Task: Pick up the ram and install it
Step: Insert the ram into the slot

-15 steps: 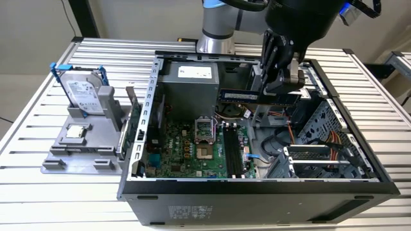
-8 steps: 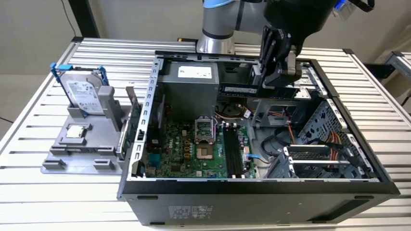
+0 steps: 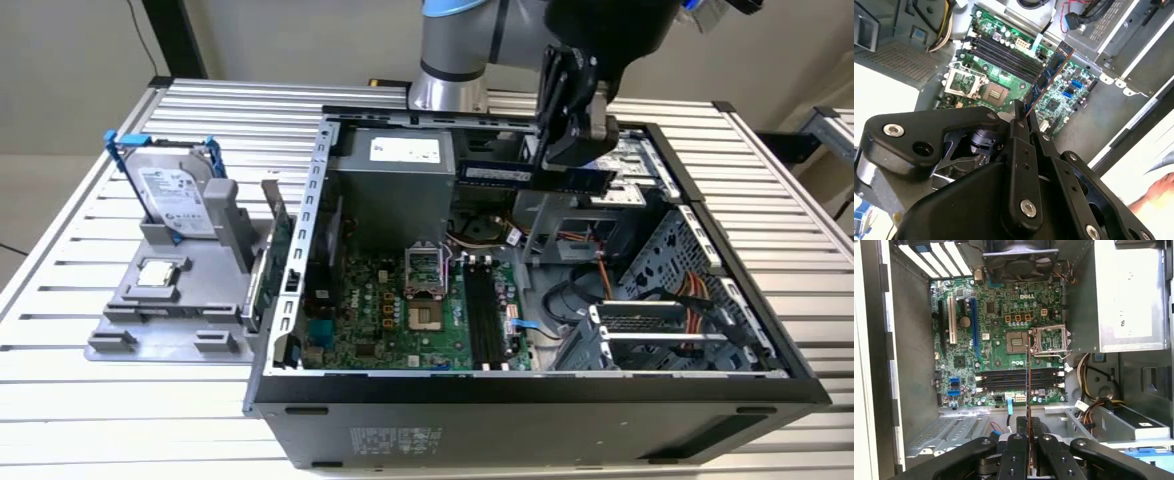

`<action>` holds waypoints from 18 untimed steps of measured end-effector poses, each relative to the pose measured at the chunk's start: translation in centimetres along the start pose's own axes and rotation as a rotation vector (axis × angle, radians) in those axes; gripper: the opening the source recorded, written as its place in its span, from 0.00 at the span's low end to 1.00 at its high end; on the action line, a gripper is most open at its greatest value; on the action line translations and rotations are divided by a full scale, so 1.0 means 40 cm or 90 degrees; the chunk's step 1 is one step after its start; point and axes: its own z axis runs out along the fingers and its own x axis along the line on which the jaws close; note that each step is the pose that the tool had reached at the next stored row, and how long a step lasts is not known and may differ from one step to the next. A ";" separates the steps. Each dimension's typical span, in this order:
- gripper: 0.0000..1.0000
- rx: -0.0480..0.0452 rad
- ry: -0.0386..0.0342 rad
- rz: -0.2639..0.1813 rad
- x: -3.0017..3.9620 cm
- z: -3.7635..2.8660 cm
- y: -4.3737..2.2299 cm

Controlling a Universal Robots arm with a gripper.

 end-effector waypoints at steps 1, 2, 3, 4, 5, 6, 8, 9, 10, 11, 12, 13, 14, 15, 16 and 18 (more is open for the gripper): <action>0.00 0.0000 0.0001 0.000 -0.004 0.000 0.000; 0.00 0.0000 0.0001 0.000 -0.009 0.000 0.000; 0.00 0.0000 0.0003 0.000 -0.013 0.000 0.001; 0.00 0.0000 0.0003 0.000 -0.017 0.000 0.001; 0.00 0.0000 0.0005 0.000 -0.022 0.000 0.001; 0.00 0.0000 0.0005 0.001 -0.025 0.000 0.002; 0.00 0.0000 0.0004 0.001 -0.033 0.000 0.002; 0.00 0.0000 0.0004 0.001 -0.036 0.000 0.002; 0.00 0.0000 0.0004 0.001 -0.040 0.000 0.002; 0.00 0.0000 0.0004 0.001 -0.043 0.000 0.002; 0.00 0.0000 0.0004 0.001 -0.046 0.000 0.002; 0.00 0.0000 0.0004 0.002 -0.049 0.001 0.002; 0.00 0.0000 0.0005 0.002 -0.051 0.001 0.002; 0.00 0.0000 0.0004 0.002 -0.053 0.001 0.002; 0.00 0.0000 0.0005 0.002 -0.053 0.001 0.001; 0.00 0.0000 0.0007 0.002 -0.054 0.002 0.002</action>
